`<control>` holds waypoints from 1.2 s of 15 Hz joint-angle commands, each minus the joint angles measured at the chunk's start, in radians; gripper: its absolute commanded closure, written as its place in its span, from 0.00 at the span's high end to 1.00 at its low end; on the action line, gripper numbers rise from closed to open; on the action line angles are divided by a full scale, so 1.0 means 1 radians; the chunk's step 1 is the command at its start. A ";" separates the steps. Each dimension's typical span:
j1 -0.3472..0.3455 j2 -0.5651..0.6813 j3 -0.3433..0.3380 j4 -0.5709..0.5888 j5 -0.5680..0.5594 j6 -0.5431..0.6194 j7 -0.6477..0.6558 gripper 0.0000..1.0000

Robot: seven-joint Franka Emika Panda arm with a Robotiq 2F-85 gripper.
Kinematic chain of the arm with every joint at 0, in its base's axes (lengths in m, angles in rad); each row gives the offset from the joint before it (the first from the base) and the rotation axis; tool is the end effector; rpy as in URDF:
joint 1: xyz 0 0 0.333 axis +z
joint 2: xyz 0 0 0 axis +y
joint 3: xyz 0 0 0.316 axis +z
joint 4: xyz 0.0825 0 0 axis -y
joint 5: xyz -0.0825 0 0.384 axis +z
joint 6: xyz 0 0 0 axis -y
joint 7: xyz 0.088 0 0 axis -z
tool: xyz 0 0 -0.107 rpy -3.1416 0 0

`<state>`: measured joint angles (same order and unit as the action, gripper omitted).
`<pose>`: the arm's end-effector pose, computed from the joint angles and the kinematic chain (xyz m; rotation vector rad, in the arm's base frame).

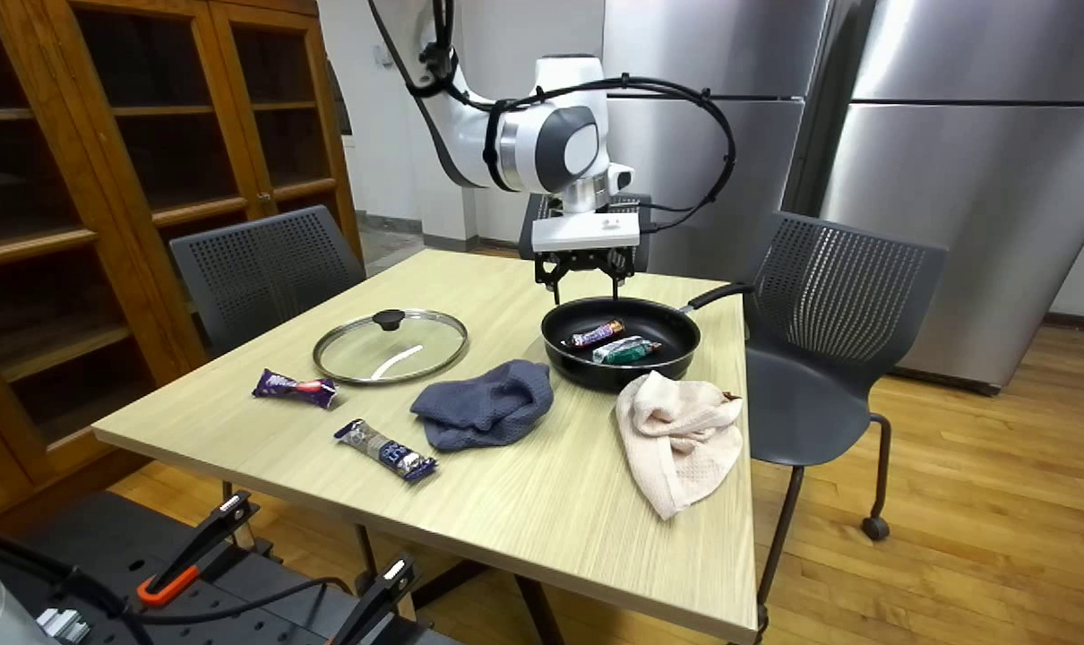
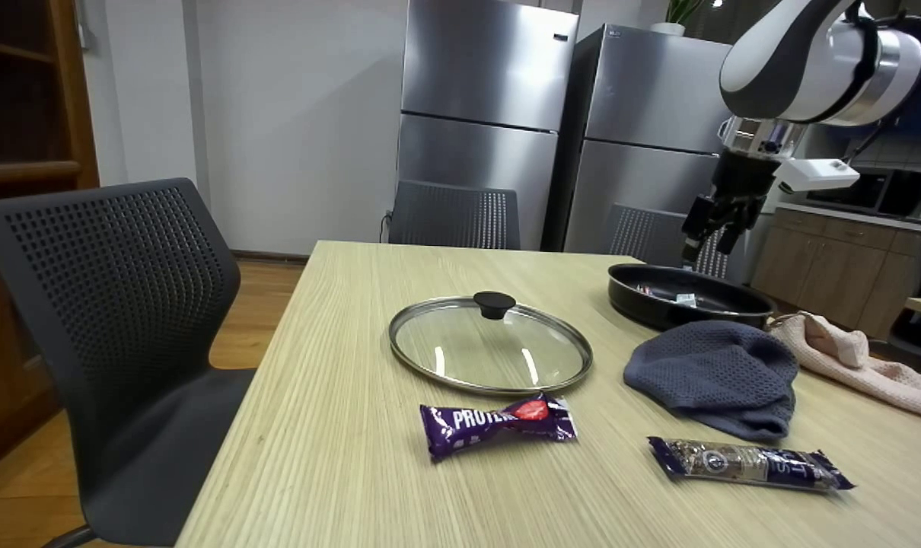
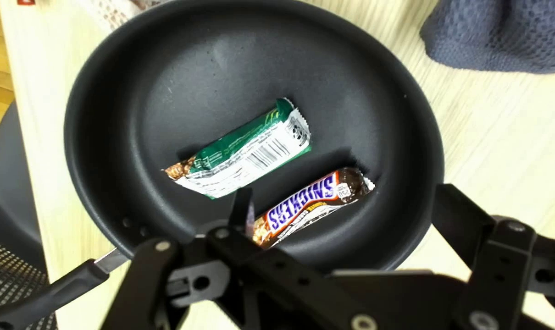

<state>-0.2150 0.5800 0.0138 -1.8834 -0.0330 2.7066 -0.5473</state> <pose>0.6453 -0.1311 0.2222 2.9725 0.5580 0.3385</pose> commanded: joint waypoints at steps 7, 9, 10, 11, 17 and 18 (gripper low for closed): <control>-0.033 -0.093 0.052 -0.127 -0.010 0.076 -0.051 1.00; -0.070 -0.145 0.121 -0.233 0.004 0.163 -0.143 1.00; -0.083 -0.165 0.149 -0.285 0.001 0.211 -0.180 1.00; -0.099 -0.188 0.183 -0.341 0.001 0.253 -0.217 1.00; -0.222 -0.287 0.391 -0.595 0.010 0.309 -0.428 1.00; -0.233 -0.299 0.412 -0.627 0.012 0.302 -0.457 1.00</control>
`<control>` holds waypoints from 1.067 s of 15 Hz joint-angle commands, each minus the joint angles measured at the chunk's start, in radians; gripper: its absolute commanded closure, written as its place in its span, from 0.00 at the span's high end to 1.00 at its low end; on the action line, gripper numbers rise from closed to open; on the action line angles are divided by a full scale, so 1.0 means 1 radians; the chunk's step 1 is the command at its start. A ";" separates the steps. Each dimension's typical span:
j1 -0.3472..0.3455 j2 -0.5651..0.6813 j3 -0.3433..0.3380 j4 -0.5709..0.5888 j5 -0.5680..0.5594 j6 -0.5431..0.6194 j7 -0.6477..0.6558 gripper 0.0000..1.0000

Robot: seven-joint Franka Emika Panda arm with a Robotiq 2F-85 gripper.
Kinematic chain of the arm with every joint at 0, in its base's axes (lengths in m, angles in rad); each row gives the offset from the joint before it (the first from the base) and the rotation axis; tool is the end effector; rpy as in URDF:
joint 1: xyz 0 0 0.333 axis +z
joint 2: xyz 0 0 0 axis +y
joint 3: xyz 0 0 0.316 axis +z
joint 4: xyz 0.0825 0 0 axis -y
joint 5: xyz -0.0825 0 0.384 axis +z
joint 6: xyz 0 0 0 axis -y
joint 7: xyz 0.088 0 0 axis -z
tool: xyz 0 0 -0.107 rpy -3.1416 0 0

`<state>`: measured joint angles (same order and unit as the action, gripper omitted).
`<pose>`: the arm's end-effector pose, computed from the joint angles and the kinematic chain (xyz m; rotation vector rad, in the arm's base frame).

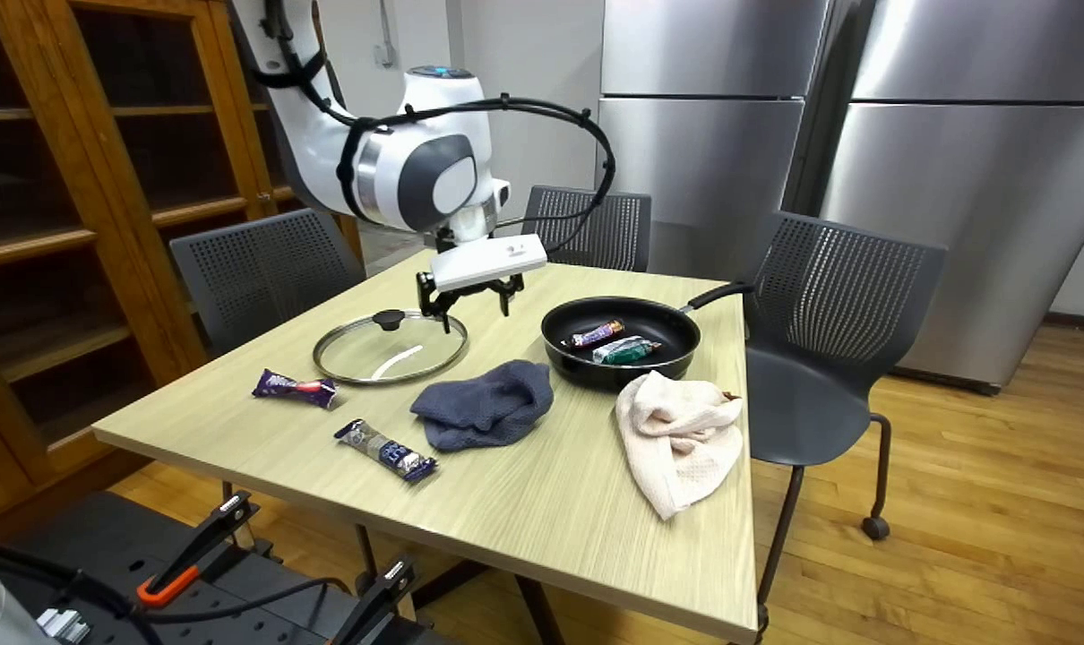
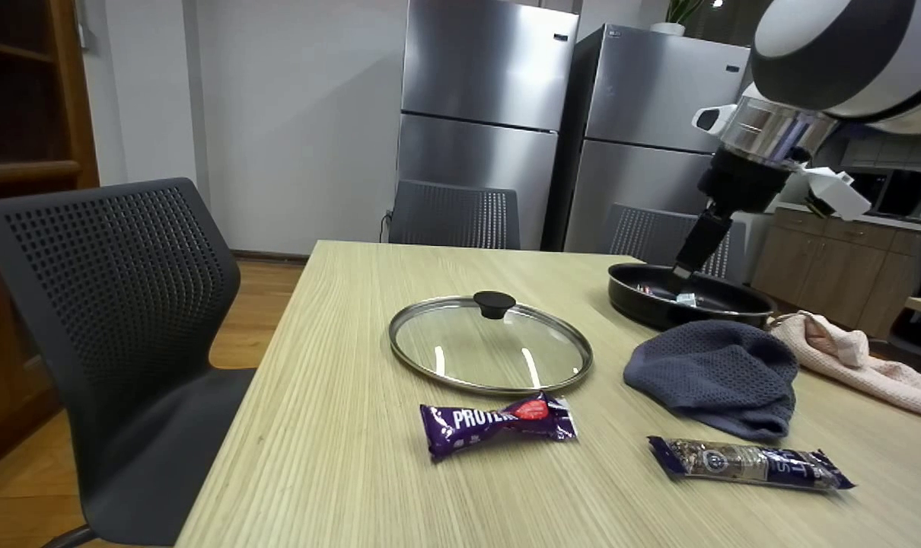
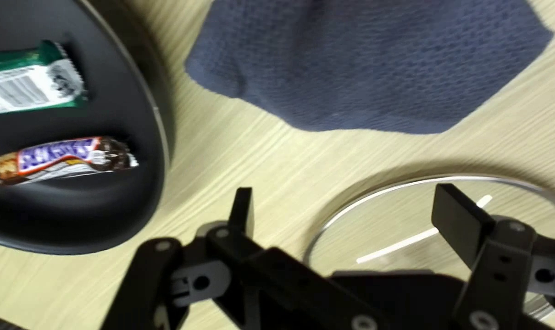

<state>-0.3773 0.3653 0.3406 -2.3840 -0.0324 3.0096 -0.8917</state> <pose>0.5282 -0.0128 0.2060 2.8033 1.2666 0.4655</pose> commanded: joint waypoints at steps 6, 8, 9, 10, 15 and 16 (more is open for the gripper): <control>-0.051 -0.130 0.096 -0.240 0.005 -0.052 -0.198 1.00; 0.004 -0.137 0.042 -0.259 -0.019 -0.086 -0.189 1.00; 0.025 -0.138 0.025 -0.265 -0.022 -0.102 -0.195 1.00; 0.044 -0.139 0.008 -0.273 -0.026 -0.114 -0.205 1.00; 0.165 -0.113 -0.090 -0.284 -0.083 -0.166 -0.205 1.00; 0.182 -0.104 -0.105 -0.283 -0.090 -0.155 -0.202 1.00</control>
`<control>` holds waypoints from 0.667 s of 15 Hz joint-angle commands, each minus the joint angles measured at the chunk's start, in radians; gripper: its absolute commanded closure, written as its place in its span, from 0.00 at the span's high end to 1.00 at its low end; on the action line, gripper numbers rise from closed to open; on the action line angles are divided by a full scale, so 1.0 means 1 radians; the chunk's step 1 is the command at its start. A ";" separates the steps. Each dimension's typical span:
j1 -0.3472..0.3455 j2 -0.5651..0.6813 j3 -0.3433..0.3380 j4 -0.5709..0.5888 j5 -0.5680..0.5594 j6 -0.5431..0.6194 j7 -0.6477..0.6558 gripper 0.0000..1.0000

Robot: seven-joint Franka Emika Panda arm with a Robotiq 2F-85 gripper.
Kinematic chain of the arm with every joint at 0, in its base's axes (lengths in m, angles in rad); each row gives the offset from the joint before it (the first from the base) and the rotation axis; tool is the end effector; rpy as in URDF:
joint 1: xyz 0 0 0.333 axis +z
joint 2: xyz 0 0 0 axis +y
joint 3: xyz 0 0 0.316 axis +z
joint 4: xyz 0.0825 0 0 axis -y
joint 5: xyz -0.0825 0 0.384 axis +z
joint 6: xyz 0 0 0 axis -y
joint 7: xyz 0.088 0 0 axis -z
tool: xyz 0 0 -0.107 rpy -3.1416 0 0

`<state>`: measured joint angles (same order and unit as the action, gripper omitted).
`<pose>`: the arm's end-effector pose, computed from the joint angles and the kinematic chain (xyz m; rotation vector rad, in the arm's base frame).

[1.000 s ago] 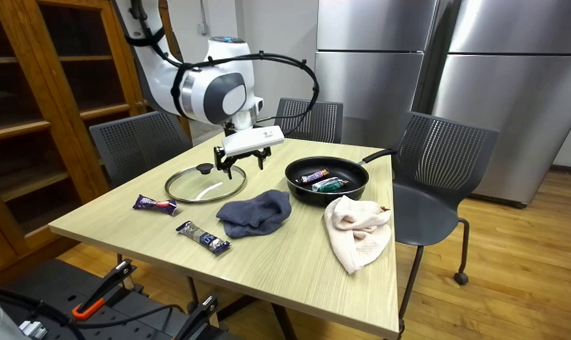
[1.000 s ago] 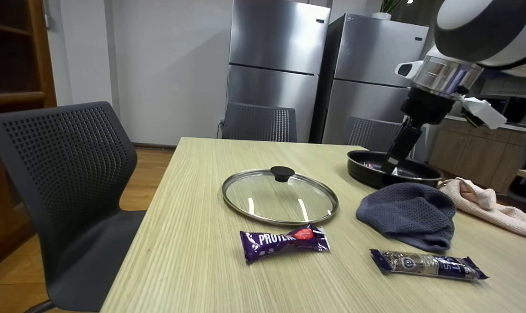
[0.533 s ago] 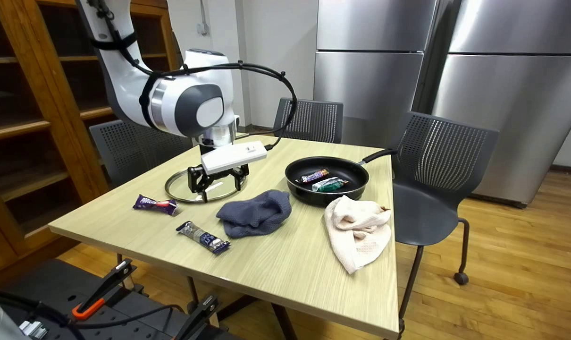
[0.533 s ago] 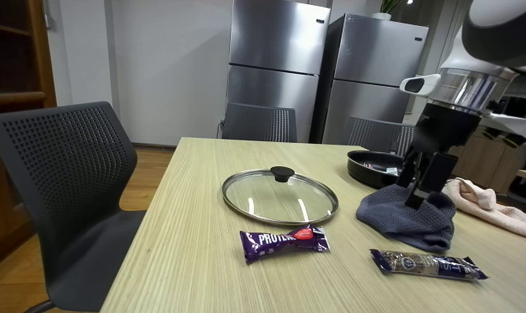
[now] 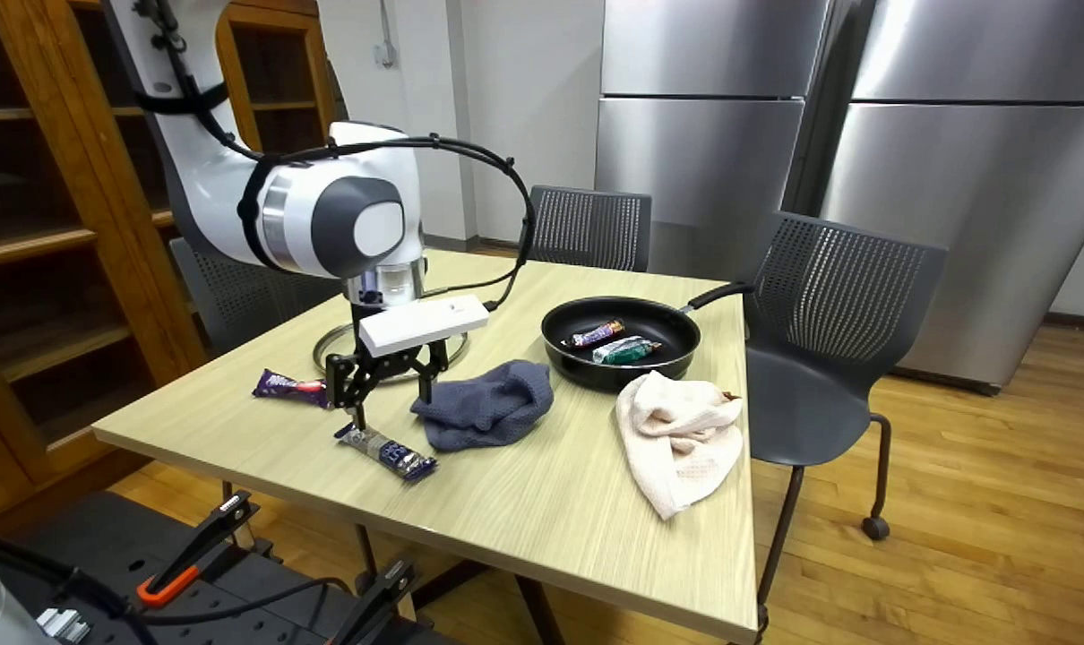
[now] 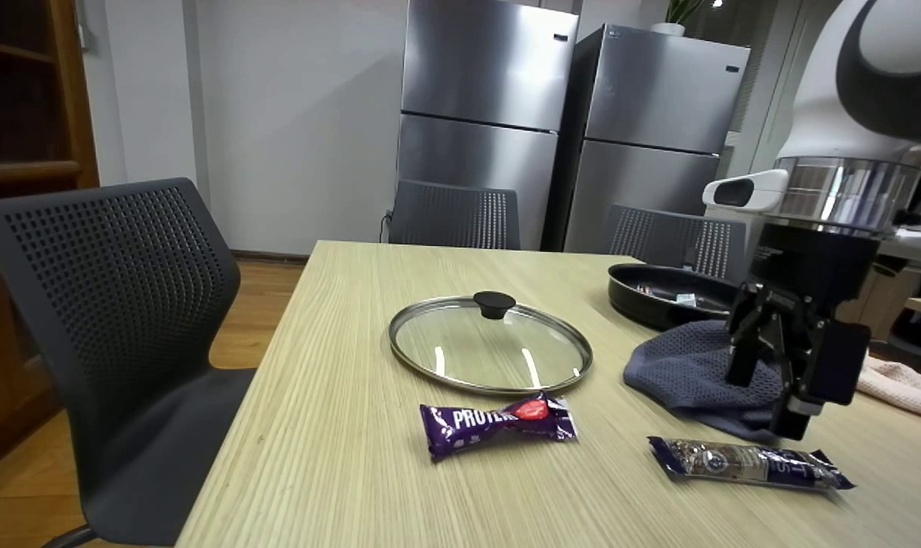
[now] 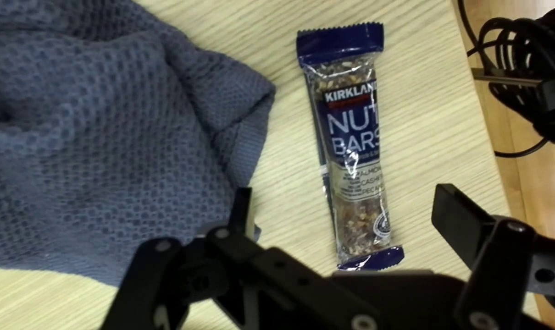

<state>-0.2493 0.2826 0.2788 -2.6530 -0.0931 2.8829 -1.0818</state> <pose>0.4101 0.0274 0.1481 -2.5438 -1.7270 0.0087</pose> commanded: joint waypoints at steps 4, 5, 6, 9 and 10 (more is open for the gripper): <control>0.124 0.039 -0.100 0.013 -0.075 -0.005 0.012 1.00; 0.138 0.059 -0.113 0.024 -0.087 -0.008 0.018 1.00; 0.155 0.078 -0.131 0.036 -0.102 -0.003 0.029 1.00; 0.184 0.128 -0.162 0.060 -0.133 0.001 0.039 1.00; 0.191 0.144 -0.170 0.070 -0.142 0.000 0.043 1.00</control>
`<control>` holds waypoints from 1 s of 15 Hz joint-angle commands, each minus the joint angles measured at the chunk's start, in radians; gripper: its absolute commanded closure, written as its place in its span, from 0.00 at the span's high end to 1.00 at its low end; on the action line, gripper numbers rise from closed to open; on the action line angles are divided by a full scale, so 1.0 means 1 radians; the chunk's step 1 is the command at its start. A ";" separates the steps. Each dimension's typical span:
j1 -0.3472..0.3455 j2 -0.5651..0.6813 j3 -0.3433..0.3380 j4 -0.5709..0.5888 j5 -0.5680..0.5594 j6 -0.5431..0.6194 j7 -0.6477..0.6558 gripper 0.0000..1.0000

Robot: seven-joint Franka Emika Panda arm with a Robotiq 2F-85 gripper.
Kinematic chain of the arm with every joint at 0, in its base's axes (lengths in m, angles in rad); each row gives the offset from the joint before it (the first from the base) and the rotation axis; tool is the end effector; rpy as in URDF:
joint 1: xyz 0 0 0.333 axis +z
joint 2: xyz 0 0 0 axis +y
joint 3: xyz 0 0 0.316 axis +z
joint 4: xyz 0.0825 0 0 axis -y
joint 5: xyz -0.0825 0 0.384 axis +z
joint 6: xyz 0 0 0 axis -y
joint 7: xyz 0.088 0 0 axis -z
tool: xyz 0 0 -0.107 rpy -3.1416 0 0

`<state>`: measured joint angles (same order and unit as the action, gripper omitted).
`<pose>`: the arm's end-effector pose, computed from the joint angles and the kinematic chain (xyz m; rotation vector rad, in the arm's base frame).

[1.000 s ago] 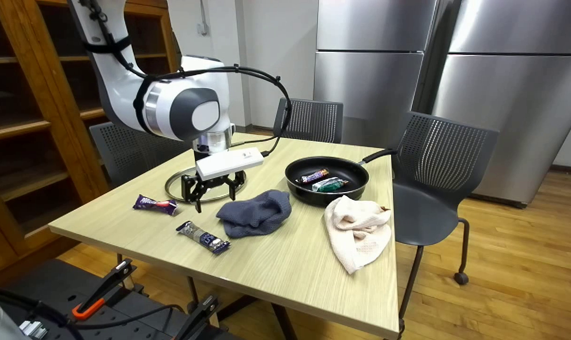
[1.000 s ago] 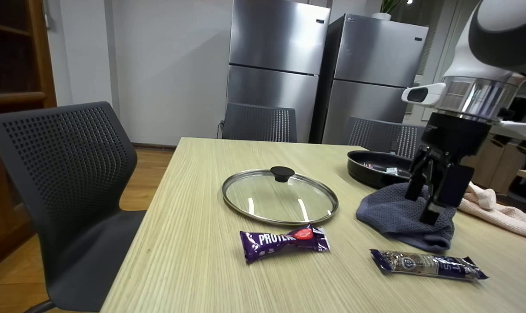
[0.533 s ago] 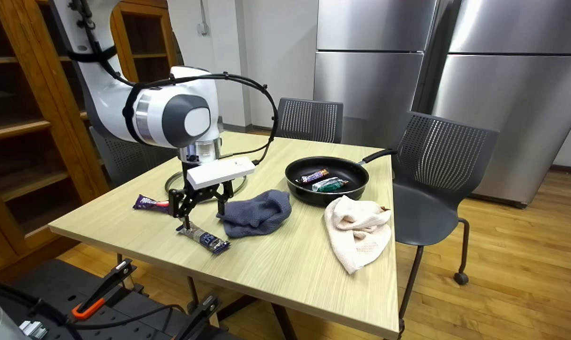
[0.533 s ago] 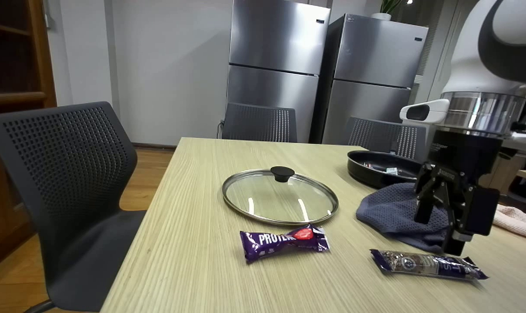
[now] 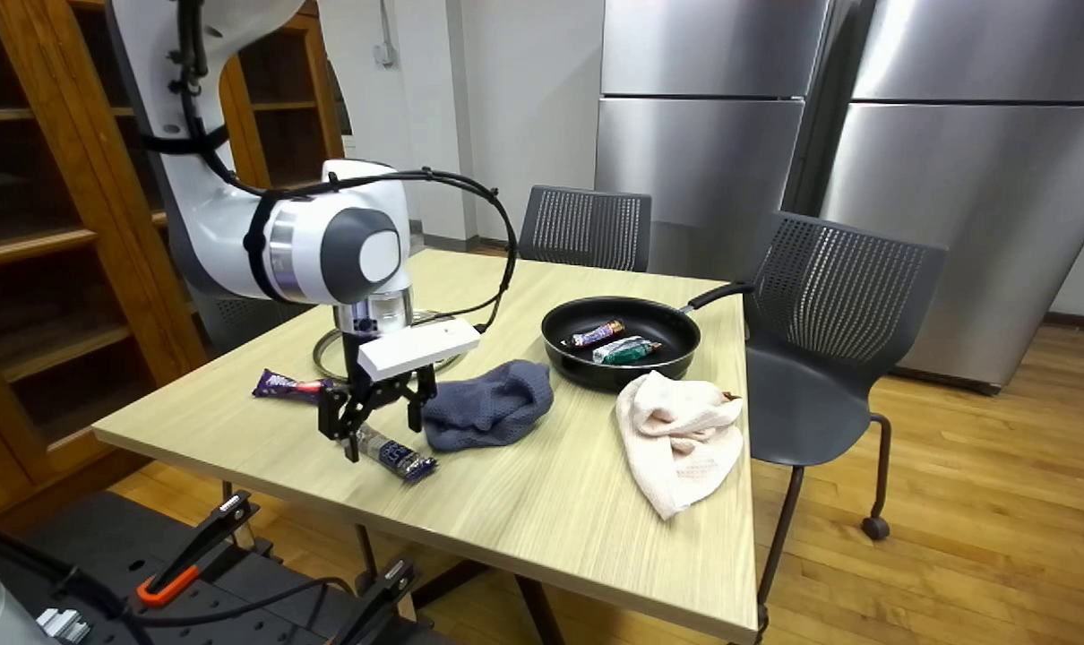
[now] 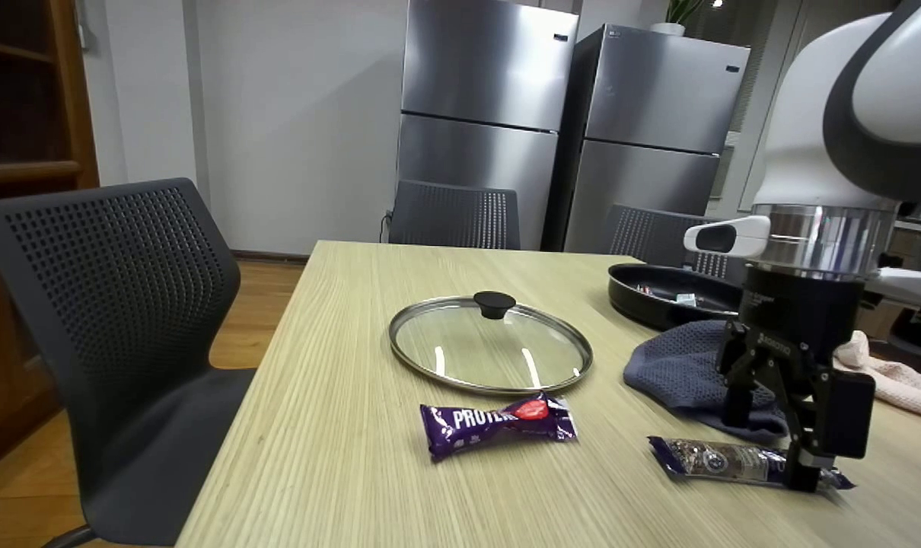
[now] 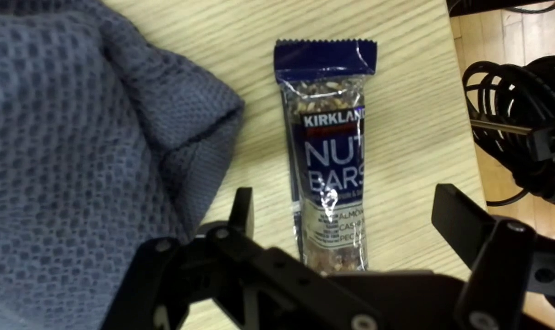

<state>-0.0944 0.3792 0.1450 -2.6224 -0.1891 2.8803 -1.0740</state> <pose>0.4018 0.0389 0.1126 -2.4410 -1.8615 0.1383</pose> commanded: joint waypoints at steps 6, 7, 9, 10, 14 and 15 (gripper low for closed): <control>0.045 0.095 -0.047 0.077 -0.069 0.011 0.034 0.66; 0.046 0.094 -0.048 0.082 -0.070 0.012 0.037 0.59; 0.034 0.086 -0.037 0.088 -0.061 0.003 0.029 0.42; 0.039 0.079 -0.041 0.083 -0.065 0.009 0.034 0.34; 0.032 0.056 -0.026 0.069 -0.054 0.003 0.027 0.07; 0.026 0.046 -0.018 0.063 -0.049 0.010 0.022 0.01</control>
<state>-0.0561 0.4407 0.1096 -2.5585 -0.2306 2.8793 -1.0677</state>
